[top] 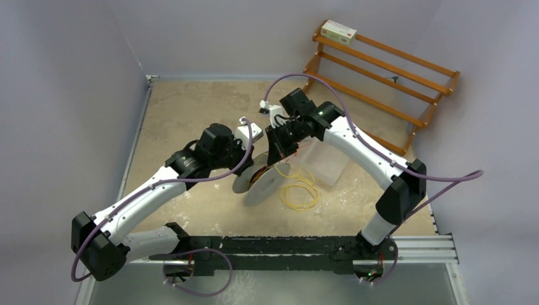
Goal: Wrap the cables
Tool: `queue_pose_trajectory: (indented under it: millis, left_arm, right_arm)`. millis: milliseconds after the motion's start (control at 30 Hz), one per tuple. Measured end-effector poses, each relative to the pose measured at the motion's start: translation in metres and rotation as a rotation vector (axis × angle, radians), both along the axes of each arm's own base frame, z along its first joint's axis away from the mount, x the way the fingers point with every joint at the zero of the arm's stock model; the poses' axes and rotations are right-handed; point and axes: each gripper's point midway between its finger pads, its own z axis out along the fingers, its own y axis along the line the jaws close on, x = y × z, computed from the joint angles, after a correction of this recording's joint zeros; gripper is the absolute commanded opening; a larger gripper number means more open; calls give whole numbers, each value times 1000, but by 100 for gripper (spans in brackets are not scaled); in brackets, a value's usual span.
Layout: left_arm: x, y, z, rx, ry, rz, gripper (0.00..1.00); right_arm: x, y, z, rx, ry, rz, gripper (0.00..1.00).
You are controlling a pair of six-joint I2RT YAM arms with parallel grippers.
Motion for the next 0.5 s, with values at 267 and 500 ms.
queue_pose_trajectory:
  millis: [267, 500]
  left_arm:
    - [0, -2, -2, 46, -49, -92, 12]
    - [-1, -3, -3, 79, -95, -159, 23]
  right_arm:
    - [-2, -11, -4, 18, -77, 57, 0]
    - [-3, -9, -15, 56, -125, 131, 0]
